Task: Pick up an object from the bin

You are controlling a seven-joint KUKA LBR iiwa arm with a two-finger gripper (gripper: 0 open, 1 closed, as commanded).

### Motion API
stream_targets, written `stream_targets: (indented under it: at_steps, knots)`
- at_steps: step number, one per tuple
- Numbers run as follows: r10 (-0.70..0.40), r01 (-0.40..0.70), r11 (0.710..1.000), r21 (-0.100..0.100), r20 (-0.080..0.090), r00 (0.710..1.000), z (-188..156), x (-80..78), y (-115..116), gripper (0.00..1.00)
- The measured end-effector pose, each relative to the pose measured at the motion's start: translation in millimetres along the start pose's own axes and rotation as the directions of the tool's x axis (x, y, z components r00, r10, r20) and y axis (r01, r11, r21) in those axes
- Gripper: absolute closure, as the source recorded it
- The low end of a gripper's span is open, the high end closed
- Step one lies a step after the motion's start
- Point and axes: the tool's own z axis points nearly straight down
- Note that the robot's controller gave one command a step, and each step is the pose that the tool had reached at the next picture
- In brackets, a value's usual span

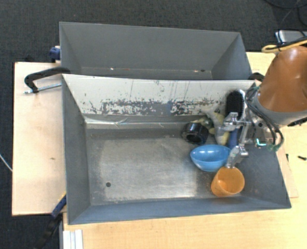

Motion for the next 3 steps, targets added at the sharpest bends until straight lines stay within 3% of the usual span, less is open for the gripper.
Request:
stream_targets:
  at_steps: [1, 2, 3]
  knots:
    - [-0.060, 0.060, 0.998, 0.004, 0.020, 0.998, 68.7, 11.8, 12.0, 0.00]
    - [0.139, -0.139, 0.990, 0.001, 0.006, 0.990, 77.2, 1.6, 14.1, 0.00]
    - [0.138, -0.138, 0.990, 0.001, 0.010, 0.990, 75.6, 0.3, 14.2, 0.00]
